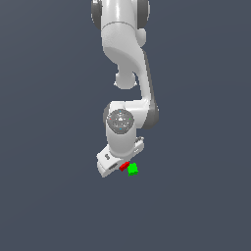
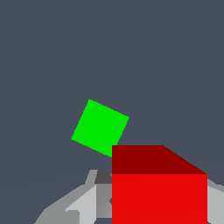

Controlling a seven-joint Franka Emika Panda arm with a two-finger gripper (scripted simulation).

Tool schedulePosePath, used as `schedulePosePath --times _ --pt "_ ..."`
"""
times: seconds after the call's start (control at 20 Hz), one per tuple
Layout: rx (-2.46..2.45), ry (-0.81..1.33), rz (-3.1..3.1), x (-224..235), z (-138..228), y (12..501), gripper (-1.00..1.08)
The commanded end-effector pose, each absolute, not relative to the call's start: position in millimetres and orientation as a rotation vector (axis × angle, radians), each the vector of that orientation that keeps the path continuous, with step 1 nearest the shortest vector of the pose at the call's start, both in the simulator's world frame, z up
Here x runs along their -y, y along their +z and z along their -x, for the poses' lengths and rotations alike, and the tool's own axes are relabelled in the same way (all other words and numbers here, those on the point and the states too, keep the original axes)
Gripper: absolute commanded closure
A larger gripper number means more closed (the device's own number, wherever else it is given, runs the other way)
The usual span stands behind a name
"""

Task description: Stack the red cube on top of the green cube.

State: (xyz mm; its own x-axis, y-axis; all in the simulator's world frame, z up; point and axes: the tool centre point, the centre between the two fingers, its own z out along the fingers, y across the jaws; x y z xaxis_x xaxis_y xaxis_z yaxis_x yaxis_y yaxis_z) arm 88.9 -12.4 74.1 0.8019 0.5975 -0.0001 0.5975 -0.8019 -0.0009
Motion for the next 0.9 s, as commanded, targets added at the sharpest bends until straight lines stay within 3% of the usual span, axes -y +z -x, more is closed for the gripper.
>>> schedulePosePath --times 0.0,0.55,0.6,0.85 --pt "0.986 0.000 2.983 -7.6 -91.4 67.7 1.08" --pt "0.986 0.000 2.983 -30.9 -96.0 60.4 1.08" --pt "0.986 0.000 2.983 -30.9 -96.0 60.4 -0.92" --pt "0.986 0.000 2.983 -30.9 -96.0 60.4 -0.92"
